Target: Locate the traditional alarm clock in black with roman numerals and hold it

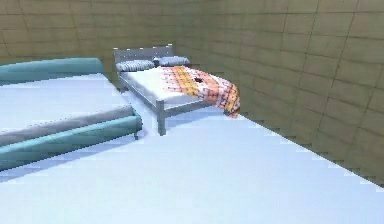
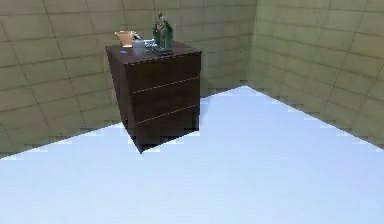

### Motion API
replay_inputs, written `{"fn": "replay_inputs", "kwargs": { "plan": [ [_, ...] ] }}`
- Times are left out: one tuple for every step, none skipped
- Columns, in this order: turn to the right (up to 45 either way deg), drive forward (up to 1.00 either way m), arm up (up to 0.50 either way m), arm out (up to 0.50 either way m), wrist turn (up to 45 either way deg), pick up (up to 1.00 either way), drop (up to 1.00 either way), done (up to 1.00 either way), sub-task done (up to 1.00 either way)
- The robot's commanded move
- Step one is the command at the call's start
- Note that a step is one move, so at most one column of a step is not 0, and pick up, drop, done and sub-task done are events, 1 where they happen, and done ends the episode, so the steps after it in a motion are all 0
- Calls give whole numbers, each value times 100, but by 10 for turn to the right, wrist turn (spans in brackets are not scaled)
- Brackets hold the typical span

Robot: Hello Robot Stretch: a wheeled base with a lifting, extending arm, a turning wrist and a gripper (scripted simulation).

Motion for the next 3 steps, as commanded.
{"fn": "replay_inputs", "kwargs": {
  "plan": [
    [0, 100, 0, 0, 0, 0, 0, 0, 0],
    [30, 0, 0, 0, 0, 0, 0, 0, 0],
    [0, 100, 0, 0, 0, 0, 0, 0, 0]
  ]
}}
